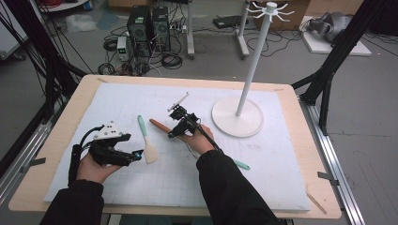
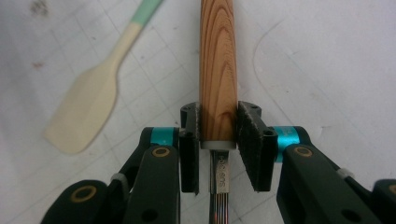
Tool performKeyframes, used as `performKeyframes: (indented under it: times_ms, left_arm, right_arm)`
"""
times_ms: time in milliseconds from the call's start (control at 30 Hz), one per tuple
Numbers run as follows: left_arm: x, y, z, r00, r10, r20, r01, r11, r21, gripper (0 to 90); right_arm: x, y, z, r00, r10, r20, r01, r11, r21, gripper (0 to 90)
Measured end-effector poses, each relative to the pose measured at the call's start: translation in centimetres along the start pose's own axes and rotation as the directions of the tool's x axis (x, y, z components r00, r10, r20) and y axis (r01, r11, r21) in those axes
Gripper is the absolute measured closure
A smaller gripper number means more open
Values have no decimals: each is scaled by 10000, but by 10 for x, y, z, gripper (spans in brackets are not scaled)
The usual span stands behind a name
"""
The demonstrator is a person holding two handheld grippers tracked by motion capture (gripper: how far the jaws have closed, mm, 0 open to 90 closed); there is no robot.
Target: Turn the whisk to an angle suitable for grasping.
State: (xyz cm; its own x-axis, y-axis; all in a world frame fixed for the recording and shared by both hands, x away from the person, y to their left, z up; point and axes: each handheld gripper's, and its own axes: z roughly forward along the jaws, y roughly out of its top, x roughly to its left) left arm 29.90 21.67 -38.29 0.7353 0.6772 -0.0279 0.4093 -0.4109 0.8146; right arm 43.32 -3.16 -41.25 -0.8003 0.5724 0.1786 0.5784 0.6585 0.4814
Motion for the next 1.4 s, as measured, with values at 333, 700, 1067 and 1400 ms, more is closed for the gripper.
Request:
performKeyframes:
  times_ms: [333, 700, 1067, 1400]
  left_arm:
    - [0, 0, 0, 10000, -28, 27, 28, 10000, -18, 215]
    - [-1, 0, 0, 10000, -49, 32, 49, 10000, -22, 215]
    - [0, 0, 0, 10000, -46, 40, 46, 10000, -28, 215]
    - [0, 0, -1, 10000, -39, 74, 39, 10000, -23, 216]
  right_arm:
    - [5, 3, 11, 9999, -132, 36, 131, 9997, 216, 667]
    - [9, 7, 14, 9988, -310, 375, 301, 9992, 247, 692]
    - [14, 12, 18, 9968, -553, 584, 538, 9982, 280, 650]
    - [13, 12, 15, 9965, -660, 515, 642, 9973, 361, 703]
